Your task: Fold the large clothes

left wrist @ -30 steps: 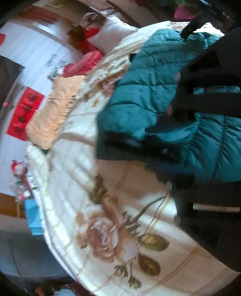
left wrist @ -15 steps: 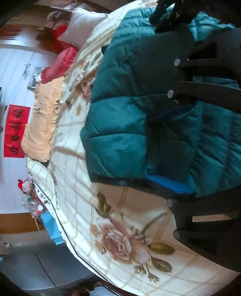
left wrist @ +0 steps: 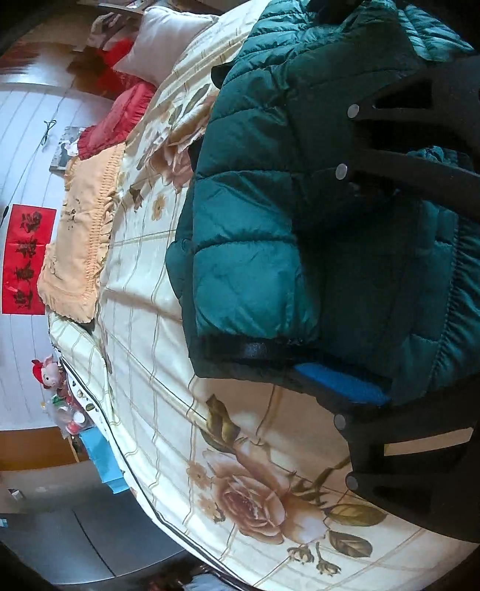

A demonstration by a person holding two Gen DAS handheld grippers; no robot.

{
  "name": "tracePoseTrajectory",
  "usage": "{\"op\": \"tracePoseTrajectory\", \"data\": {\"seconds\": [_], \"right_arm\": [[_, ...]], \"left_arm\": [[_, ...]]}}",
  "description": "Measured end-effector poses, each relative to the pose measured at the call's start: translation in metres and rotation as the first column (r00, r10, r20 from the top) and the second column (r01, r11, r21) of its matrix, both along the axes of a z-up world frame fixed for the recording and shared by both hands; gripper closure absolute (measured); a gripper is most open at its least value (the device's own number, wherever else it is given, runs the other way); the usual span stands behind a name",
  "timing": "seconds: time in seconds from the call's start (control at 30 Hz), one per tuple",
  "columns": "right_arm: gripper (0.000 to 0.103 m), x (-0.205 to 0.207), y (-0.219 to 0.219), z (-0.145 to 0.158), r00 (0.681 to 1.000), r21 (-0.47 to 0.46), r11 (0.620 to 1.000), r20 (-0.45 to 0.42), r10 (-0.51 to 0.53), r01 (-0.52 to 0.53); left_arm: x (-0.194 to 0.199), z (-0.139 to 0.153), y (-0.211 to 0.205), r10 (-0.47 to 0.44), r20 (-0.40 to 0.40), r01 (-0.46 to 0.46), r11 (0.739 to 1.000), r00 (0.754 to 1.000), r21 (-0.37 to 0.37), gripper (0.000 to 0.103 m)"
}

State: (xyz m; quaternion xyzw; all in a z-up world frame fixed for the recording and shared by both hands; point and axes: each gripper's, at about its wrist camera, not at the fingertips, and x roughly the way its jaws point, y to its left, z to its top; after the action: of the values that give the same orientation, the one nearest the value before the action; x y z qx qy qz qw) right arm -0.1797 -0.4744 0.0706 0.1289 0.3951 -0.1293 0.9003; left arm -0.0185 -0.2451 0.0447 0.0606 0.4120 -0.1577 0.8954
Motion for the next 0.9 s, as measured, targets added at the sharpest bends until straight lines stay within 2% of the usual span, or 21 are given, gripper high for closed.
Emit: {"op": "tracePoseTrajectory", "data": {"seconds": [0.1,0.2,0.3,0.4,0.53,0.67,0.73,0.8,0.9], "right_arm": [[0.037,-0.026,0.007,0.011,1.0,-0.072,0.997,0.013,0.021,-0.02],[0.037,-0.042,0.004,0.007,1.0,-0.114,0.993,0.0,0.001,-0.001],[0.037,-0.039,-0.004,-0.015,0.998,-0.113,0.994,-0.065,-0.02,0.013],[0.035,-0.035,-0.008,-0.03,0.997,-0.099,0.995,-0.063,-0.038,0.032],[0.032,-0.026,-0.004,-0.036,0.995,-0.144,0.989,-0.087,-0.041,0.028],[0.033,-0.037,-0.008,-0.02,0.996,-0.11,0.994,-0.087,-0.035,0.025],[0.033,-0.052,-0.008,-0.005,0.998,-0.097,0.994,-0.042,-0.048,0.044],[0.033,-0.067,-0.005,0.011,0.999,-0.101,0.994,0.011,-0.039,0.04],[0.032,-0.073,0.002,0.022,0.999,-0.133,0.991,0.027,-0.031,0.034]], "left_arm": [[0.001,0.001,0.0,-0.001,-0.001,0.001,1.0,1.0,-0.003,0.03],[0.001,-0.001,-0.001,0.005,0.003,-0.005,1.0,1.0,-0.008,0.03],[-0.001,-0.003,-0.002,0.009,0.012,-0.008,1.0,1.0,-0.013,0.028],[0.0,-0.005,-0.003,0.006,0.014,-0.006,1.0,1.0,-0.02,0.026],[0.003,-0.007,-0.004,0.0,0.015,0.0,1.0,1.0,-0.013,0.024],[0.002,-0.005,0.0,-0.006,0.007,0.006,1.0,1.0,-0.027,0.024],[-0.002,0.005,0.008,0.005,-0.001,-0.005,0.999,1.0,-0.036,0.024],[-0.01,0.02,0.019,0.019,0.007,-0.018,0.996,1.0,-0.089,0.024],[-0.024,0.04,0.026,-0.008,0.028,0.012,0.988,1.0,-0.156,0.024]]}}
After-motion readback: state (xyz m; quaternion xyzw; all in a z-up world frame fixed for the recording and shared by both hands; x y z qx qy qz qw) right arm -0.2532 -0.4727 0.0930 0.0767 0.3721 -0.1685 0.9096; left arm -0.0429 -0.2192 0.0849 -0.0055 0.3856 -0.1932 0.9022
